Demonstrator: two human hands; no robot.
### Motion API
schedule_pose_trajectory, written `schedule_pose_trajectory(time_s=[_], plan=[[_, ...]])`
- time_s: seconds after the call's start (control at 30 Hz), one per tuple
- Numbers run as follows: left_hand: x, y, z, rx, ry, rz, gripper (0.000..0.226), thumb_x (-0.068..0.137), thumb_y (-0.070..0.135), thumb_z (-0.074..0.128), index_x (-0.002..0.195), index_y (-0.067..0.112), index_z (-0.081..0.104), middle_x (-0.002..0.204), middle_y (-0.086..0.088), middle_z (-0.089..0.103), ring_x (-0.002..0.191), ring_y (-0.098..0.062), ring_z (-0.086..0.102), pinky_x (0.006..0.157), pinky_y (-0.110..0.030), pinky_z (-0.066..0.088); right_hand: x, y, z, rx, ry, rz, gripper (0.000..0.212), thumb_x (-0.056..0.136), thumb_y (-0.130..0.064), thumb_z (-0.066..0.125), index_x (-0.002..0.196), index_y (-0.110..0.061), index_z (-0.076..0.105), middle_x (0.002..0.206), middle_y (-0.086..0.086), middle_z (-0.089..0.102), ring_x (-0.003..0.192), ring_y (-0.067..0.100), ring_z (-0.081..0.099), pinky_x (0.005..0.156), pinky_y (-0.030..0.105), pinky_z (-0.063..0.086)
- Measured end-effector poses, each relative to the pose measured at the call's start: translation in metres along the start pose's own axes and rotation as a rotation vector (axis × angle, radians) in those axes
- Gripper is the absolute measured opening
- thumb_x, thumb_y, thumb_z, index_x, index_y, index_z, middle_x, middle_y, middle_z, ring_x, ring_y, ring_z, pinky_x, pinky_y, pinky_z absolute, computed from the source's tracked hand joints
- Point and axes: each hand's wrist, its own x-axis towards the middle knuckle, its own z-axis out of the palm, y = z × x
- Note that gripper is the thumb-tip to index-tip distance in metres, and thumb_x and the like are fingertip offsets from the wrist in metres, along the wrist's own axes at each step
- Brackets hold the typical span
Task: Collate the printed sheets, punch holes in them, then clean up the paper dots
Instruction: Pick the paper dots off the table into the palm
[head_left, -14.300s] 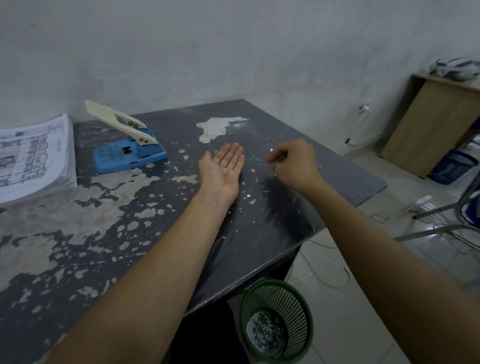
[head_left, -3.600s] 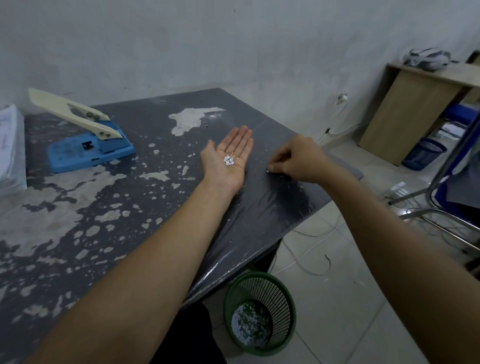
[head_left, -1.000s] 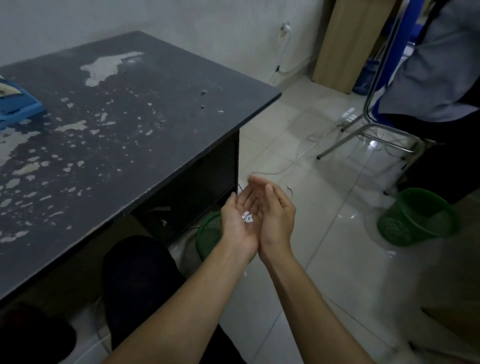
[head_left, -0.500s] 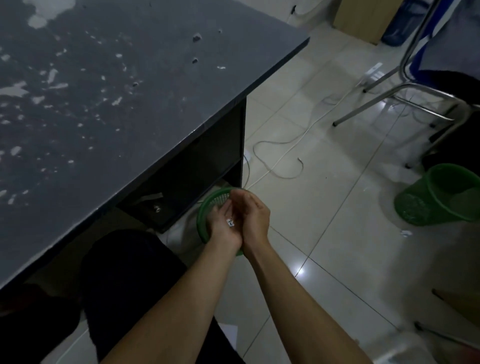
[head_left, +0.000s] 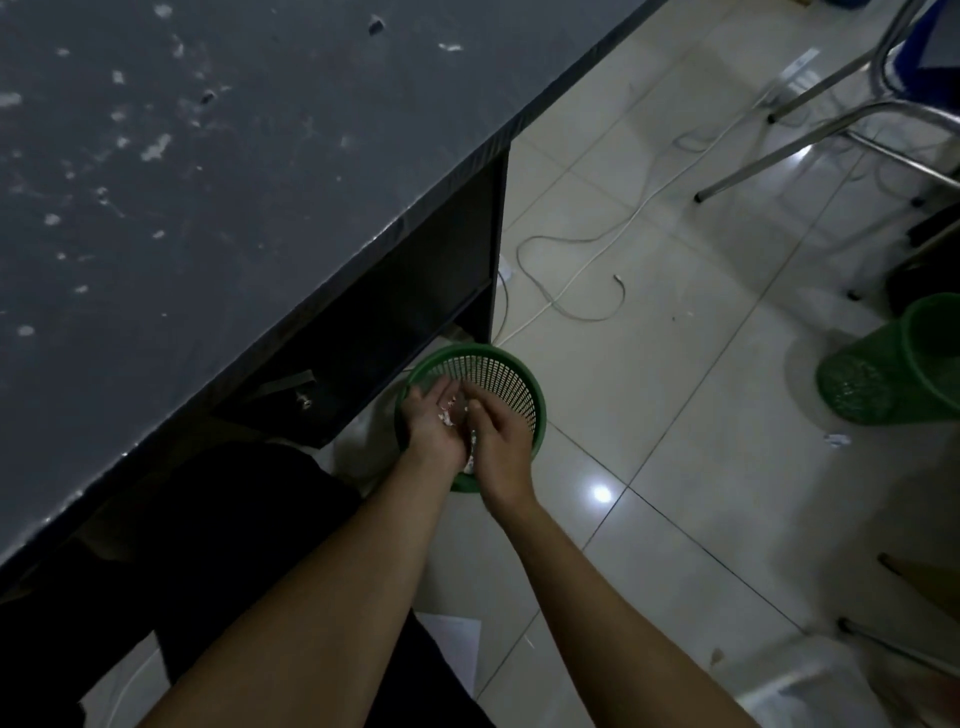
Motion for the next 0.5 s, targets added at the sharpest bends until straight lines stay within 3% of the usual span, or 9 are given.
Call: schedule_pose_trajectory(time_s=[0.1, 0.17, 0.27, 0.33, 0.43, 0.5], plan=[[0.006, -0.001, -0.001, 0.072, 0.049, 0.016, 0.065, 0.105, 0.049, 0.02, 0.144, 0.006, 0.047, 0.147, -0.017, 0.048, 0.136, -0.033, 0.044, 0.112, -0.044, 0.031, -0.015, 0.012, -0.001, -0.068, -0.135, -0.187, 0.034, 0.105, -0.02, 0.042, 0.13, -0.014, 0.065, 0.133, -0.003, 0.063, 0.125, 0.007, 0.056, 0.106, 0.031, 0.044], [0.009, 0.0, -0.002, 0.091, 0.071, 0.007, 0.069, 0.104, 0.054, 0.017, 0.145, 0.006, 0.046, 0.15, -0.016, 0.045, 0.139, -0.033, 0.04, 0.115, -0.046, 0.027, -0.021, 0.019, -0.001, -0.121, -0.197, -0.236, 0.039, 0.108, -0.03, 0.036, 0.13, -0.017, 0.064, 0.134, -0.002, 0.063, 0.126, 0.009, 0.056, 0.105, 0.033, 0.044], [0.01, 0.0, 0.0, 0.012, 0.007, -0.036, 0.075, 0.101, 0.06, 0.015, 0.152, 0.009, 0.035, 0.156, -0.015, 0.035, 0.145, -0.035, 0.03, 0.117, -0.05, 0.021, -0.018, 0.021, -0.003, -0.131, -0.155, -0.09, 0.043, 0.108, -0.039, 0.03, 0.121, -0.024, 0.068, 0.117, -0.003, 0.07, 0.109, 0.007, 0.064, 0.094, 0.033, 0.05], [0.01, 0.0, 0.0, -0.032, -0.026, -0.054, 0.078, 0.1, 0.064, 0.016, 0.154, 0.01, 0.03, 0.159, -0.014, 0.029, 0.148, -0.035, 0.023, 0.119, -0.052, 0.015, -0.01, 0.022, -0.007, -0.159, -0.134, 0.014, 0.047, 0.107, -0.04, 0.028, 0.116, -0.019, 0.069, 0.11, -0.001, 0.071, 0.102, 0.01, 0.065, 0.093, 0.04, 0.051], [0.011, 0.002, 0.0, -0.038, -0.035, -0.055, 0.079, 0.099, 0.065, 0.017, 0.154, 0.011, 0.03, 0.16, -0.014, 0.027, 0.149, -0.032, 0.021, 0.121, -0.053, 0.012, -0.004, 0.02, -0.012, -0.161, -0.095, 0.028, 0.044, 0.107, -0.042, 0.028, 0.107, -0.025, 0.069, 0.102, -0.01, 0.071, 0.099, 0.004, 0.064, 0.095, 0.043, 0.051], [0.012, 0.004, -0.002, -0.032, -0.048, -0.056, 0.079, 0.099, 0.066, 0.018, 0.154, 0.011, 0.03, 0.16, -0.014, 0.028, 0.149, -0.032, 0.023, 0.121, -0.053, 0.014, -0.004, 0.017, -0.013, -0.149, -0.109, -0.005, 0.04, 0.106, -0.044, 0.028, 0.113, -0.033, 0.066, 0.109, -0.017, 0.068, 0.106, -0.003, 0.061, 0.1, 0.041, 0.049]])
